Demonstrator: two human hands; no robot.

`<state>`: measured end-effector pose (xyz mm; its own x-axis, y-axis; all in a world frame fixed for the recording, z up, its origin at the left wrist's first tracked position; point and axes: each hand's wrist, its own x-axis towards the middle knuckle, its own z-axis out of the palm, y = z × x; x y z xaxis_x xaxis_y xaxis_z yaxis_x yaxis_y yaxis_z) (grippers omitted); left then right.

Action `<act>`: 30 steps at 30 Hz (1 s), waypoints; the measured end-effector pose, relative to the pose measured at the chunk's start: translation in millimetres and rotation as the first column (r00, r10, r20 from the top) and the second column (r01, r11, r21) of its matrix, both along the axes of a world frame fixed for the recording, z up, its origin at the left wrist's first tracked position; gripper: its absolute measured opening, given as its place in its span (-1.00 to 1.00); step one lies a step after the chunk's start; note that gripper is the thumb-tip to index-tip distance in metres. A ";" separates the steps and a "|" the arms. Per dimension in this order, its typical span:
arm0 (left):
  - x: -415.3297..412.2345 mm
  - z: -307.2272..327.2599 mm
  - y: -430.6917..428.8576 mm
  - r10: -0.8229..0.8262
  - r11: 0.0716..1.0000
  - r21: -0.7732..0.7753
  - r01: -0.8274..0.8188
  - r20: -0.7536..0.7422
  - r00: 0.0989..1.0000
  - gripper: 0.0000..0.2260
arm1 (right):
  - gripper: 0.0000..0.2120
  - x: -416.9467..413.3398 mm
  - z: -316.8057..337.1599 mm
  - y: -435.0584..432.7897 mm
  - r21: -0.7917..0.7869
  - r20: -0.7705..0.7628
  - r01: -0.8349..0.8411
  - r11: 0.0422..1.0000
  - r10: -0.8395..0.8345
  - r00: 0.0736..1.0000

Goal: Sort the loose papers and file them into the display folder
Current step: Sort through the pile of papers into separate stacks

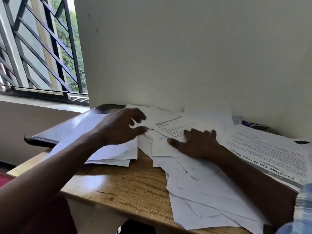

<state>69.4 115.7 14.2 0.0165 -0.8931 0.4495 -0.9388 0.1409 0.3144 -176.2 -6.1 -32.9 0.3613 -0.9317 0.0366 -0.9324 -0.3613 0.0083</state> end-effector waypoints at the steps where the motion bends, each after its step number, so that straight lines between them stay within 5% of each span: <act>1: -11.2 1.3 -1.2 -0.085 0.992 0.088 0.086 -0.016 0.996 -0.59 | 0.06 -2.8 -1.1 -4.0 -0.010 0.005 0.016 1.000 -0.016 1.000; 4: -40.1 -6.1 -4.4 -0.185 0.940 0.298 0.169 0.026 0.982 -0.47 | -0.13 -9.7 -5.3 -12.9 -0.048 0.051 0.057 0.997 -0.055 0.997; 8: -56.7 -25.8 -20.5 -0.044 0.953 0.301 0.025 0.057 0.997 -0.38 | -0.35 -14.6 -5.8 -22.2 -0.093 0.156 0.086 0.992 -0.070 0.985; 15: -70.4 -25.8 -42.5 0.219 0.952 0.278 -0.130 -0.319 0.922 -0.29 | -0.75 -20.8 -2.7 -23.6 -0.127 0.421 0.189 0.974 -0.120 0.899; 19: -68.1 -26.4 -48.3 0.223 0.951 0.308 -0.006 -0.675 0.703 -0.39 | -0.76 -22.7 -4.1 -24.2 -0.200 0.515 0.251 0.947 -0.117 0.849; 23: -53.4 -8.1 -35.7 0.123 0.978 0.195 0.071 -0.821 0.557 -0.70 | -0.69 -27.5 2.6 -23.4 -0.503 0.400 0.271 0.821 -0.057 0.915; 26: -37.5 10.6 -19.8 0.013 0.990 0.091 0.111 -0.827 0.562 -0.72 | -0.71 -28.8 0.0 -26.8 -0.551 0.384 0.220 0.805 0.011 0.923; 30: -15.1 36.7 2.7 -0.089 0.995 -0.042 0.091 -0.788 0.609 -0.52 | -0.71 -22.9 -10.0 -29.8 -0.462 0.480 0.130 0.877 0.124 0.869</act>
<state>54.3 118.4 50.9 0.2825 -0.9109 0.3007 -0.3110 0.2096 0.9270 -199.1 -35.9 -42.9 0.1754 -0.7554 0.6313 -0.8607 -0.4289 -0.2742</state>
